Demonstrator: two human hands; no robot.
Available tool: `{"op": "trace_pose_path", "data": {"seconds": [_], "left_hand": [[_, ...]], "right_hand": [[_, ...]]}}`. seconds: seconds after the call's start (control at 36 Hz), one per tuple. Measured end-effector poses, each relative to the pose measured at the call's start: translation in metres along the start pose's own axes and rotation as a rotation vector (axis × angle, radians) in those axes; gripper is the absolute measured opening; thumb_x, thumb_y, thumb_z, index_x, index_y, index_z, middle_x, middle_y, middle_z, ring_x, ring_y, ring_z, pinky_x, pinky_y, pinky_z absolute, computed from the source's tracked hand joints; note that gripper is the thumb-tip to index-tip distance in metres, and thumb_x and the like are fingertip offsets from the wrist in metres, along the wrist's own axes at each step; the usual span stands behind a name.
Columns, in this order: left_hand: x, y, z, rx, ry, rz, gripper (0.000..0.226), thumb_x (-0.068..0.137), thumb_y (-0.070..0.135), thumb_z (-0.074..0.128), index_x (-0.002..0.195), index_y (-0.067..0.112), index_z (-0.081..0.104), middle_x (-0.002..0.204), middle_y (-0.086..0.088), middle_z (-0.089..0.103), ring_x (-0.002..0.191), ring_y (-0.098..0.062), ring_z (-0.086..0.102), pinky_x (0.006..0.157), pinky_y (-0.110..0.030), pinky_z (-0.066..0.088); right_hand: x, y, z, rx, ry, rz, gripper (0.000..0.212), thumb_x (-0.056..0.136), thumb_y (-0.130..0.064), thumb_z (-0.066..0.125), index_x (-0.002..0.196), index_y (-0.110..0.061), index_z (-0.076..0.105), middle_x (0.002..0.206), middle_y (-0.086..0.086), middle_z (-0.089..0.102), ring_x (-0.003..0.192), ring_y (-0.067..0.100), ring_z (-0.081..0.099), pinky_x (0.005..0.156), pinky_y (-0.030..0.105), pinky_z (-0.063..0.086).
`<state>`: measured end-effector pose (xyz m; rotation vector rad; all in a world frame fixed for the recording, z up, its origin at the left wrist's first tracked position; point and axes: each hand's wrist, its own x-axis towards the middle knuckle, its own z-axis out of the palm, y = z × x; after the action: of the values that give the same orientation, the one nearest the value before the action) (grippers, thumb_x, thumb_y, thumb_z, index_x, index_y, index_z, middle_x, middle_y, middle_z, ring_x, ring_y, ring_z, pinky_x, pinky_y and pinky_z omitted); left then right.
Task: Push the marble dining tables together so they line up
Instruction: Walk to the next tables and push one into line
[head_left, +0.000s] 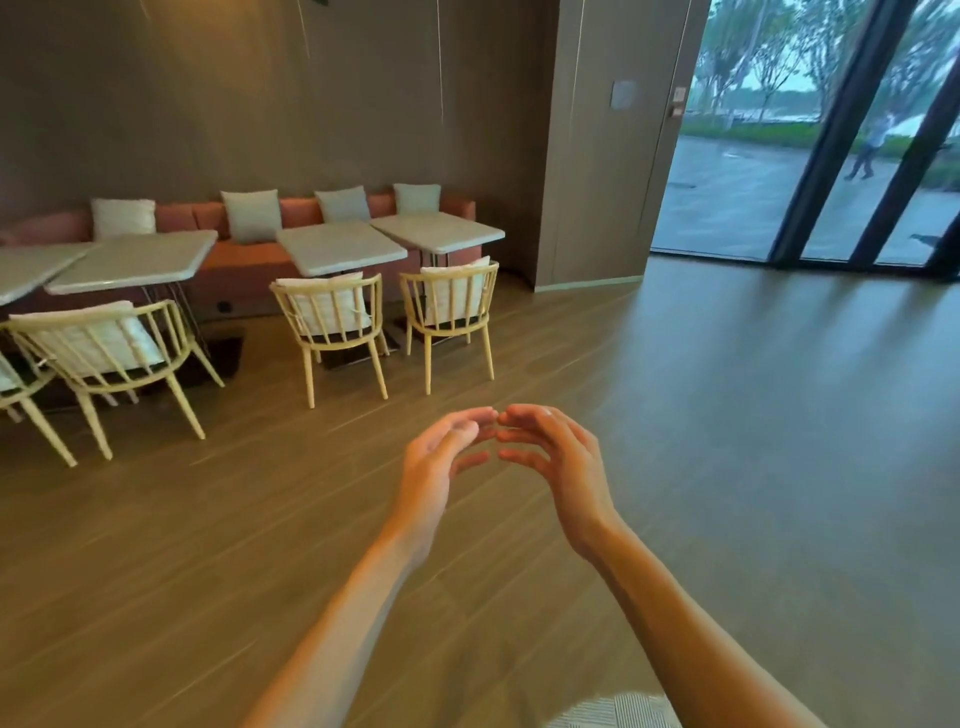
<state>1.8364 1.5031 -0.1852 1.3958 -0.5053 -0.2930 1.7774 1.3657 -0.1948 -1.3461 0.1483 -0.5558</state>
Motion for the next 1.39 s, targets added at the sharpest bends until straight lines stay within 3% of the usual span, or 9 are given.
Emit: {"op": "trace_pose_path", "data": {"seconds": [0.11,0.22,0.33,0.47,0.64,0.83,0.94,1.14,1.39], "left_hand": [[0.099,-0.035,0.025,0.015,-0.023,0.003,0.030,0.104,0.016,0.045,0.118,0.013,0.071,0.119,-0.004,0.073,0.117,-0.020,0.065,0.104,-0.053,0.049],[0.210,-0.064,0.057,-0.001,-0.073,-0.013,0.030,0.104,0.015,0.045,0.119,0.010,0.070,0.121,-0.007,0.072,0.118,-0.021,0.065,0.105,-0.053,0.048],[0.316,-0.073,0.101,0.000,-0.105,-0.023,0.029,0.104,0.016,0.046,0.118,0.013,0.071,0.119,-0.006,0.072,0.117,-0.021,0.066,0.104,-0.053,0.049],[0.442,-0.071,0.167,0.008,-0.151,-0.014,0.028,0.104,0.016,0.047,0.118,0.015,0.071,0.117,-0.006,0.073,0.115,-0.021,0.067,0.104,-0.053,0.050],[0.582,-0.103,0.245,0.006,-0.155,0.036,0.029,0.103,0.011,0.047,0.119,0.014,0.070,0.119,-0.006,0.071,0.118,-0.022,0.065,0.097,-0.042,0.055],[0.746,-0.156,0.332,-0.060,-0.071,0.007,0.029,0.101,0.005,0.046,0.122,0.003,0.066,0.122,-0.018,0.068,0.118,-0.032,0.064,0.105,-0.058,0.046],[0.836,-0.166,0.374,-0.057,0.010,-0.015,0.028,0.102,0.009,0.048,0.120,0.008,0.069,0.120,-0.015,0.070,0.117,-0.029,0.066,0.105,-0.057,0.047],[0.989,-0.187,0.413,0.021,0.107,0.000,0.026,0.100,0.019,0.051,0.116,0.013,0.071,0.117,-0.010,0.072,0.116,-0.025,0.066,0.102,-0.055,0.051],[1.228,-0.264,0.482,-0.021,0.125,-0.012,0.030,0.095,0.025,0.052,0.115,0.015,0.071,0.115,-0.008,0.072,0.114,-0.023,0.067,0.102,-0.053,0.051]], "right_hand": [[0.094,0.027,-0.039,-0.039,0.001,-0.020,0.037,0.108,-0.025,0.041,0.111,-0.004,0.071,0.109,0.016,0.073,0.105,0.033,0.071,0.091,0.045,0.060],[0.196,0.046,-0.080,-0.089,-0.005,-0.023,0.040,0.107,-0.030,0.040,0.112,-0.005,0.070,0.107,0.010,0.075,0.103,0.027,0.072,0.086,0.037,0.061],[0.293,0.044,-0.122,-0.122,0.017,-0.021,0.036,0.108,-0.029,0.039,0.112,-0.010,0.070,0.102,0.003,0.076,0.099,0.023,0.074,0.082,0.030,0.060],[0.408,0.027,-0.186,-0.155,0.069,-0.049,0.033,0.107,-0.030,0.041,0.116,-0.012,0.068,0.110,0.006,0.074,0.101,0.024,0.073,0.086,0.033,0.061],[0.543,0.038,-0.270,-0.223,0.100,-0.113,0.023,0.106,-0.028,0.046,0.113,-0.026,0.068,0.117,0.004,0.069,0.104,0.015,0.071,0.081,0.023,0.059],[0.719,0.069,-0.379,-0.232,0.008,-0.058,0.028,0.106,-0.029,0.046,0.117,-0.018,0.070,0.116,0.004,0.070,0.105,0.017,0.071,0.090,0.032,0.060],[0.822,0.069,-0.423,-0.213,-0.042,-0.006,0.030,0.106,-0.030,0.046,0.116,-0.017,0.071,0.115,0.005,0.070,0.103,0.019,0.072,0.092,0.039,0.060],[0.982,0.085,-0.476,-0.192,-0.145,0.020,0.029,0.106,-0.030,0.047,0.117,-0.019,0.071,0.118,0.006,0.070,0.104,0.020,0.072,0.091,0.036,0.060],[1.215,0.144,-0.567,-0.286,-0.111,-0.006,0.025,0.105,-0.032,0.049,0.115,-0.026,0.071,0.116,0.000,0.070,0.106,0.019,0.070,0.097,0.042,0.058]]}}
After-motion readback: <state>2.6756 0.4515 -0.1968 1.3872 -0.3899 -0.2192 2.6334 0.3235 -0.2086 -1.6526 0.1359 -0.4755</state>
